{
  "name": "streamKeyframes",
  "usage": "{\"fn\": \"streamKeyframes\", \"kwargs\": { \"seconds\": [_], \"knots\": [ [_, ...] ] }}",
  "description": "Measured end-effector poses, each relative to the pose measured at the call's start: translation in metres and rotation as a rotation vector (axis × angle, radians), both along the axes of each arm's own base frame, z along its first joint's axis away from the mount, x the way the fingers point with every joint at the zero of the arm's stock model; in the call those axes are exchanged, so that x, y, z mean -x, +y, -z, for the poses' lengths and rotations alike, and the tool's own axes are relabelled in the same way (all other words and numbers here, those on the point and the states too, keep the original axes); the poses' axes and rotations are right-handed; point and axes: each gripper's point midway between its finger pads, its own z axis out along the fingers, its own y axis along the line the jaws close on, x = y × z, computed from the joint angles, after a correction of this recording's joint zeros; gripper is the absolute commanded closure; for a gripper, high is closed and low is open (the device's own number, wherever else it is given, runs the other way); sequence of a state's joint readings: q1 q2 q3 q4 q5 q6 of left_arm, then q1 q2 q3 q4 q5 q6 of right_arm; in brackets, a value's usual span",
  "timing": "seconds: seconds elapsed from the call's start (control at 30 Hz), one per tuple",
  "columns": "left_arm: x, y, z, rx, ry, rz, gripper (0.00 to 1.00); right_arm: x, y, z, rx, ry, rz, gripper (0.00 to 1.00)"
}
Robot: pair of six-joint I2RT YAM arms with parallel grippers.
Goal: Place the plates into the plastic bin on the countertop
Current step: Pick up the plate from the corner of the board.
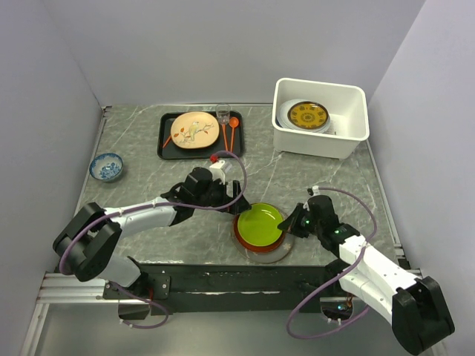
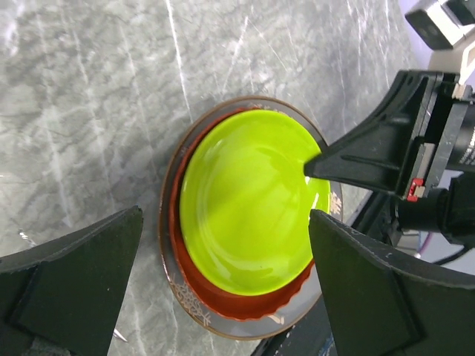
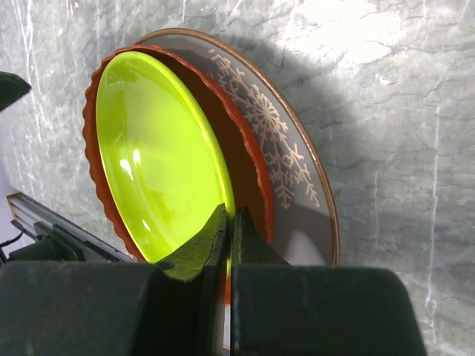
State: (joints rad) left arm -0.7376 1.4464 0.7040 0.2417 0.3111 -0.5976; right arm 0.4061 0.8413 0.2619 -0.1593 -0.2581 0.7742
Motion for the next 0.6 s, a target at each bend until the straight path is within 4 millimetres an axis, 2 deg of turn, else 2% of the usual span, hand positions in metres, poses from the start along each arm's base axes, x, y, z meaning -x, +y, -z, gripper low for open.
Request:
{"fn": "streamKeyframes", "kwargs": {
  "seconds": [0.37,0.6],
  "knots": [
    [-0.009,0.010,-0.005,-0.027,-0.029,-0.075,0.01,0.000,0.003,0.001,-0.005,0.005,-0.019,1.00],
    [-0.013,0.017,-0.007,-0.038,-0.046,-0.112,0.01,-0.005,0.005,-0.005,-0.008,-0.018,-0.027,1.00]
  ]
}}
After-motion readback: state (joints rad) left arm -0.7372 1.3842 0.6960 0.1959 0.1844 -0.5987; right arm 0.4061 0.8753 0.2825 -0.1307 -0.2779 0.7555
